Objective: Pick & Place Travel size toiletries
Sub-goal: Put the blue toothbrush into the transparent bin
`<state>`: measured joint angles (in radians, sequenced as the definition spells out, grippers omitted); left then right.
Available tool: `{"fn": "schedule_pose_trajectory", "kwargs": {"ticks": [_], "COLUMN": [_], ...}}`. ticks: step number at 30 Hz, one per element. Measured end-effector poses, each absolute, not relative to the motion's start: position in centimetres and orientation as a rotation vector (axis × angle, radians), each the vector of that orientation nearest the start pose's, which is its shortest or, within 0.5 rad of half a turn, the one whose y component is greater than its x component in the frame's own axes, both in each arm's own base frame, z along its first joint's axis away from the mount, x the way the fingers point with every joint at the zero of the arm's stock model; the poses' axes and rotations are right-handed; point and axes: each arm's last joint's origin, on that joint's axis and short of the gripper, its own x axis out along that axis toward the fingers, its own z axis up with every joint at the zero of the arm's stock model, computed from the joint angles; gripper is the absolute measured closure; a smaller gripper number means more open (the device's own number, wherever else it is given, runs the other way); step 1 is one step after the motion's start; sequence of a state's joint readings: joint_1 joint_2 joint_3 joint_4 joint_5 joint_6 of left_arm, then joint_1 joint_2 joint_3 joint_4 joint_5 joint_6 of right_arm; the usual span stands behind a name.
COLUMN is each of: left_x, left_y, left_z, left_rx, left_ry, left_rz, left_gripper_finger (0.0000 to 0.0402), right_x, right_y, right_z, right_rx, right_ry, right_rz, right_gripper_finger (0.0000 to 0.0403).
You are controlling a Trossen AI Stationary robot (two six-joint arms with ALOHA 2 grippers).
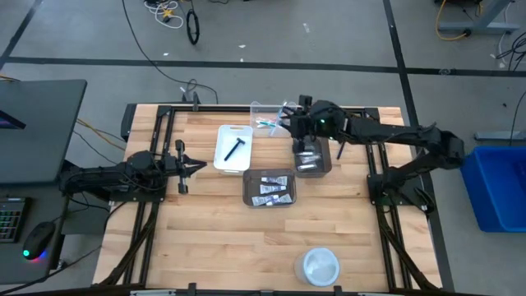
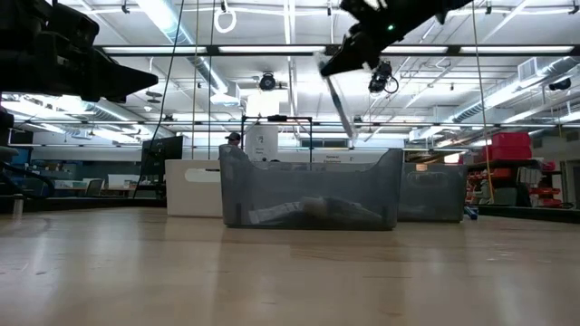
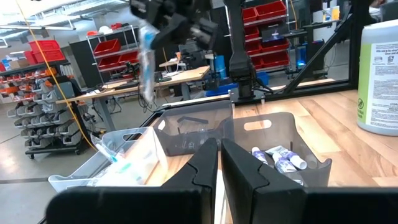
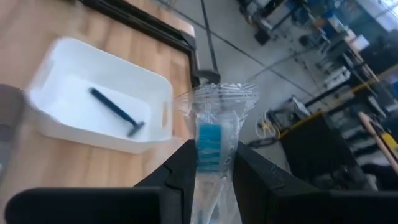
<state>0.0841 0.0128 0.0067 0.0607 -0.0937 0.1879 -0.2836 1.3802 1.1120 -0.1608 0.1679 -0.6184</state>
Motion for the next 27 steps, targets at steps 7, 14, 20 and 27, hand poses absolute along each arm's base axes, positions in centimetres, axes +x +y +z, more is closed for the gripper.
{"fn": "schedule_pose_trajectory", "kwargs": {"ticks": [7, 14, 20, 27], "left_x": [9.7, 9.7, 9.7, 9.7], "left_y": [1.1, 1.1, 1.1, 1.1], "left_z": [17.1, 17.1, 17.1, 17.1], "left_rx": [0.187, 0.187, 0.187, 0.187], "left_ry": [-0.038, -0.038, -0.038, -0.038], "left_rz": [0.182, 0.182, 0.182, 0.182], "left_gripper_finger": [0.0374, 0.0374, 0.0374, 0.0374], "right_x": [33.6, 37.8, 40.3, 41.2], "right_y": [-12.1, -14.6, -15.9, -17.1], "right_z": [31.5, 30.8, 28.6, 25.6], "right_rx": [-0.562, -0.533, -0.492, -0.485], "right_ry": [0.652, 0.756, 0.873, 0.968], "right_rz": [-0.36, -0.35, -0.321, -0.346], "right_gripper_finger": [0.0313, 0.0313, 0.0313, 0.0313]}}
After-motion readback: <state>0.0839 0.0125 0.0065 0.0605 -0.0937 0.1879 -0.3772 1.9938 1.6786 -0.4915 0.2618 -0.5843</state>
